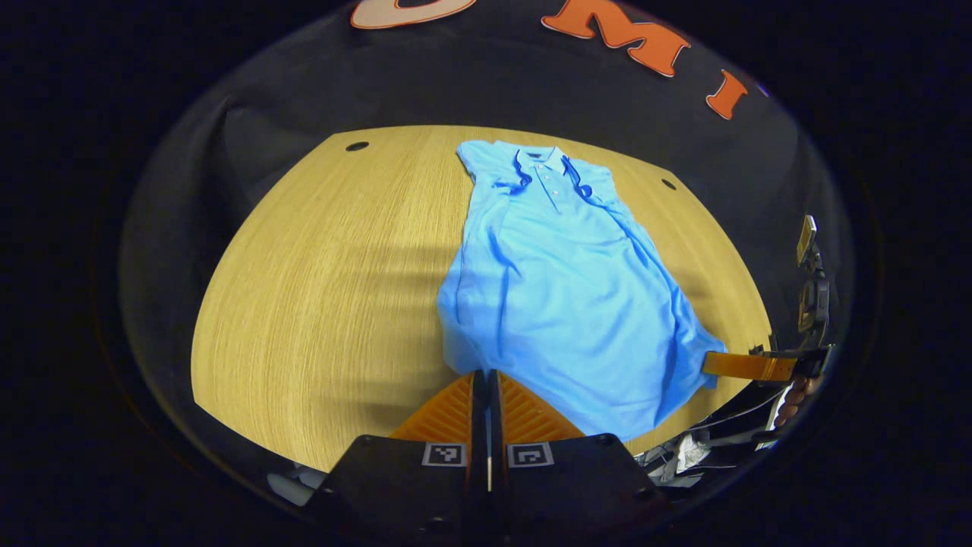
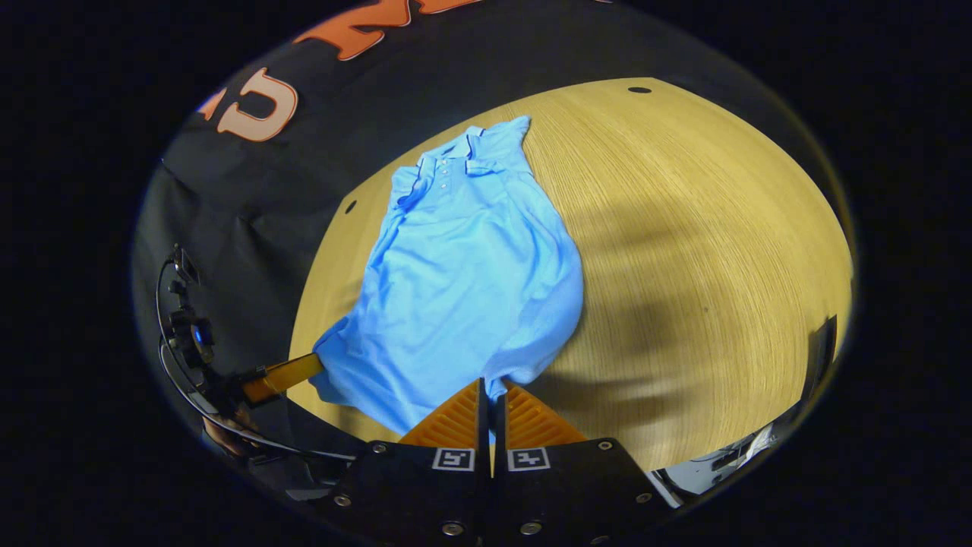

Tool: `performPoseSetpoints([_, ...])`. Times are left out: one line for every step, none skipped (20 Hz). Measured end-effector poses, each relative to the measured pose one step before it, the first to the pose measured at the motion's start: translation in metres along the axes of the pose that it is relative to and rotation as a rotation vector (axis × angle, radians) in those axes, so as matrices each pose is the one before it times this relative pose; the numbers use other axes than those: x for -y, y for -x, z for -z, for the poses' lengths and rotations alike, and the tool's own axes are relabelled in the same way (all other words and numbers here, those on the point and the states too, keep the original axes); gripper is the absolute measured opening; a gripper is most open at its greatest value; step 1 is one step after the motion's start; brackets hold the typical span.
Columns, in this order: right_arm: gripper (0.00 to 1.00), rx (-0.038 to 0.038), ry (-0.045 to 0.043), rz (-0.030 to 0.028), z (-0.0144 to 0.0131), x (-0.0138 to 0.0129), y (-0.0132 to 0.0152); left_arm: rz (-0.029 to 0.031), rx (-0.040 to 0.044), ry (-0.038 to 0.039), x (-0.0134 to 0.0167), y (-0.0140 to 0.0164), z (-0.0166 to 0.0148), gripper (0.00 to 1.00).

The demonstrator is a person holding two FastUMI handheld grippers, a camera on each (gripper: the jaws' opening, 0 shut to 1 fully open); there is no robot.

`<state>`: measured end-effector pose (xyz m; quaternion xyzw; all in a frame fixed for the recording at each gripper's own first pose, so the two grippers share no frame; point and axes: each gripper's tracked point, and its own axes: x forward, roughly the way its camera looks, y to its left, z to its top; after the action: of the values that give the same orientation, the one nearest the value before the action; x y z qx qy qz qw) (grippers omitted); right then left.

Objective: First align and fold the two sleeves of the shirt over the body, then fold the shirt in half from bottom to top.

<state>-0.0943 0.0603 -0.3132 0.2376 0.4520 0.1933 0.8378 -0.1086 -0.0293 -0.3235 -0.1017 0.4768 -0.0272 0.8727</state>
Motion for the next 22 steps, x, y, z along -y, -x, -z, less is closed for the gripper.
performPoseSetpoints([0.01, 0.01503, -0.00494, -0.01669, -0.00684, -0.00596, 0.00332, 0.00750, 0.01617, -0.00259, 0.00170, 0.00474, -0.00834, 0.06])
performPoseSetpoints([0.01, 0.01650, -0.00398, -0.01514, -0.00817, -0.00569, 0.00108, 0.00745, 0.01768, -0.00933, 0.00099, 0.00328, -0.00867, 0.06])
performPoseSetpoints([0.01, 0.01739, -0.00649, -0.00937, -0.00853, -0.00391, 0.00199, 0.00569, 0.01706, -0.01095, -0.00059, 0.00114, -0.01076, 0.06])
performPoseSetpoints([0.02, 0.01244, -0.00925, -0.00887, -0.00830, -0.00423, -0.00063, 0.01130, 0.01134, -0.01010, 0.00029, 0.00000, -0.01142, 0.06])
performPoseSetpoints([0.02, 0.01223, -0.00887, -0.00503, -0.00822, -0.00391, 0.00028, 0.01291, 0.01299, -0.00980, 0.00068, -0.00007, -0.00869, 0.06])
performPoseSetpoints([0.02, 0.01224, -0.01034, -0.00129, -0.00831, -0.00310, 0.00035, 0.00992, 0.00657, -0.00634, 0.00107, -0.00093, -0.00674, 0.06])
performPoseSetpoints([0.02, 0.01237, -0.00629, -0.00571, -0.00874, -0.00516, 0.00068, 0.00356, 0.01152, -0.00541, -0.00108, -0.00305, -0.00975, 0.06])
performPoseSetpoints([0.01, 0.01439, 0.00017, -0.00905, -0.01030, -0.00389, 0.00100, 0.00567, 0.01741, -0.00526, -0.00054, -0.00258, -0.01136, 0.06])
performPoseSetpoints([0.02, 0.01039, 0.00722, 0.00042, -0.00943, -0.00408, -0.00210, 0.00255, 0.01018, -0.00257, -0.00069, -0.00343, -0.01147, 0.06])
performPoseSetpoints([0.01, 0.01501, 0.00469, 0.00575, -0.00925, -0.00032, -0.00015, 0.00633, 0.01049, -0.00211, -0.00051, -0.00113, -0.01017, 0.06])
performPoseSetpoints([0.01, 0.01576, -0.00235, 0.00055, -0.01089, -0.00202, -0.00056, 0.00723, 0.01320, -0.00060, -0.00059, -0.00425, -0.01177, 0.06])
performPoseSetpoints([0.01, 0.01108, -0.00404, 0.00039, -0.00961, -0.00344, -0.00190, 0.00635, 0.01032, -0.00074, -0.00035, -0.00469, -0.01207, 0.06])
performPoseSetpoints([0.01, 0.00948, -0.00016, 0.00400, -0.01186, 0.00063, -0.00397, 0.00676, 0.01125, 0.00162, -0.00142, -0.00476, -0.01270, 0.06])
performPoseSetpoints([0.01, 0.01265, -0.00265, 0.00769, -0.01181, -0.00023, -0.00417, 0.00987, 0.01315, 0.00288, -0.00188, -0.00304, -0.01227, 0.06])
performPoseSetpoints([0.01, 0.01409, -0.00385, 0.00300, -0.01344, -0.00050, -0.00427, 0.00599, 0.01339, 0.00157, -0.00159, -0.00558, -0.01156, 0.06])
performPoseSetpoints([0.01, 0.01105, -0.00136, 0.00583, -0.01204, -0.00072, -0.00335, -0.00264, 0.00654, -0.00422, -0.00374, -0.00871, -0.01091, 0.06])
performPoseSetpoints([0.01, 0.01024, 0.00061, 0.00364, -0.01260, -0.00081, -0.00541, -0.00228, 0.00806, -0.00468, -0.00462, -0.00842, -0.01052, 0.06])
performPoseSetpoints([0.01, 0.01274, 0.00221, 0.00742, -0.01301, -0.00004, -0.00592, 0.00182, 0.00490, -0.00645, -0.00262, -0.00855, -0.01036, 0.06])
performPoseSetpoints([0.01, 0.01093, 0.00295, 0.00794, -0.01300, 0.00012, -0.00673, 0.00225, 0.00568, -0.00484, -0.00270, -0.00993, -0.01058, 0.06])
performPoseSetpoints([0.01, 0.00803, -0.00016, 0.00889, -0.01208, 0.00096, -0.00815, 0.00471, 0.00454, -0.00432, -0.00284, -0.01124, -0.01022, 0.06])
performPoseSetpoints([0.01, 0.00743, -0.00115, 0.00594, -0.01320, 0.00015, -0.00901, 0.00185, 0.00593, -0.00441, -0.00410, -0.01199, -0.01055, 0.06])
performPoseSetpoints([0.01, 0.00665, -0.00317, 0.01084, -0.00980, 0.00115, -0.00933, 0.00353, 0.00120, 0.00039, -0.00435, -0.01289, -0.00918, 0.07])
